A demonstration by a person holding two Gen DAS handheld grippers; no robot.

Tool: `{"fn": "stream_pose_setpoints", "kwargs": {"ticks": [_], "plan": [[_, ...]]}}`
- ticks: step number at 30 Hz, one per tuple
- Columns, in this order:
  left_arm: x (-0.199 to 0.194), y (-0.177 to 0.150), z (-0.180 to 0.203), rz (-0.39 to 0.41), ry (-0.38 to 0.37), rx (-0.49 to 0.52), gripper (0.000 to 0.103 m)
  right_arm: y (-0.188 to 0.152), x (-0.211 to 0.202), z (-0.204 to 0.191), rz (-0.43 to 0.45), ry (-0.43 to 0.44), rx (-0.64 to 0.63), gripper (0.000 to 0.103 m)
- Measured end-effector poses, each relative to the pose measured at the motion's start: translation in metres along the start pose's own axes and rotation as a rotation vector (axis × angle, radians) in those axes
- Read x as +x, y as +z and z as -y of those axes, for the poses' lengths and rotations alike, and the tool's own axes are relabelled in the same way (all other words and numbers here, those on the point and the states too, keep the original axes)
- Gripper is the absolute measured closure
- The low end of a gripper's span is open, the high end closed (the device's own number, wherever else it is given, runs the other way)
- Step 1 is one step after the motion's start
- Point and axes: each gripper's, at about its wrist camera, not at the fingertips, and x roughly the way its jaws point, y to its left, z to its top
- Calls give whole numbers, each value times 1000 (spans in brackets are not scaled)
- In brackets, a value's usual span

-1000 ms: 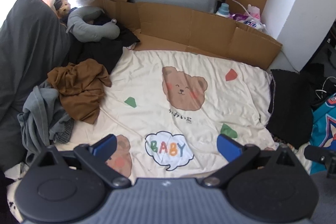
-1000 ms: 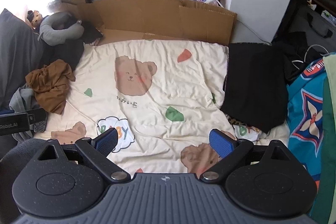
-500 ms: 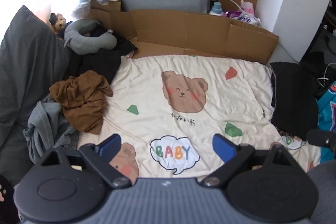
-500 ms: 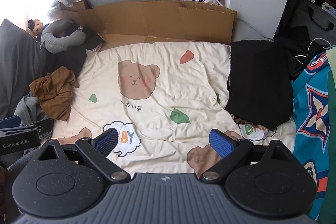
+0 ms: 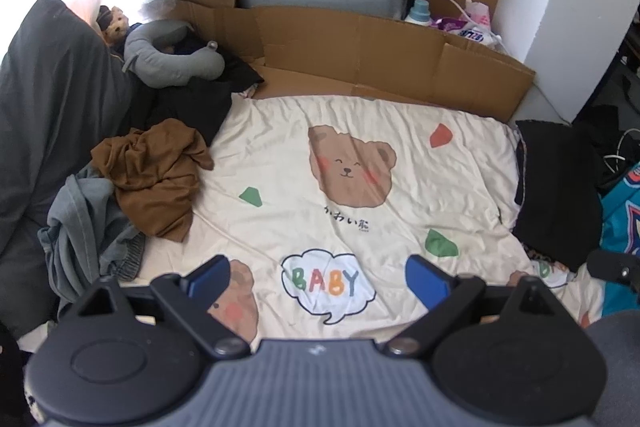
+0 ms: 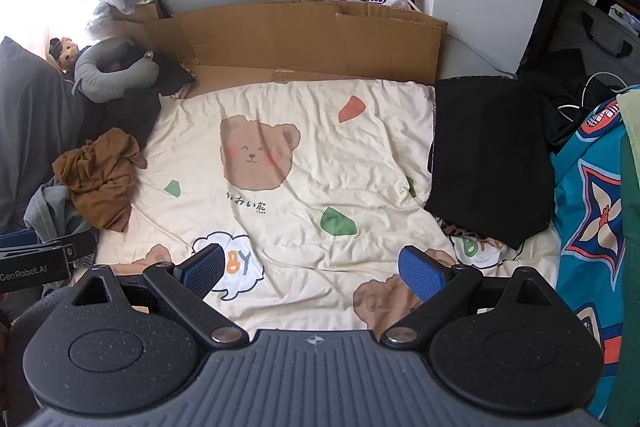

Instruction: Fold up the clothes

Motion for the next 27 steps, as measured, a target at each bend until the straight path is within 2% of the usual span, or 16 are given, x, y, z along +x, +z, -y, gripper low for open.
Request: {"fn": "stream_pose_setpoints", "kwargs": {"ticks": [27], "plan": [[4,3,-2,-16,8,4,7,0,0,0,6,-6,-13,6]]}}
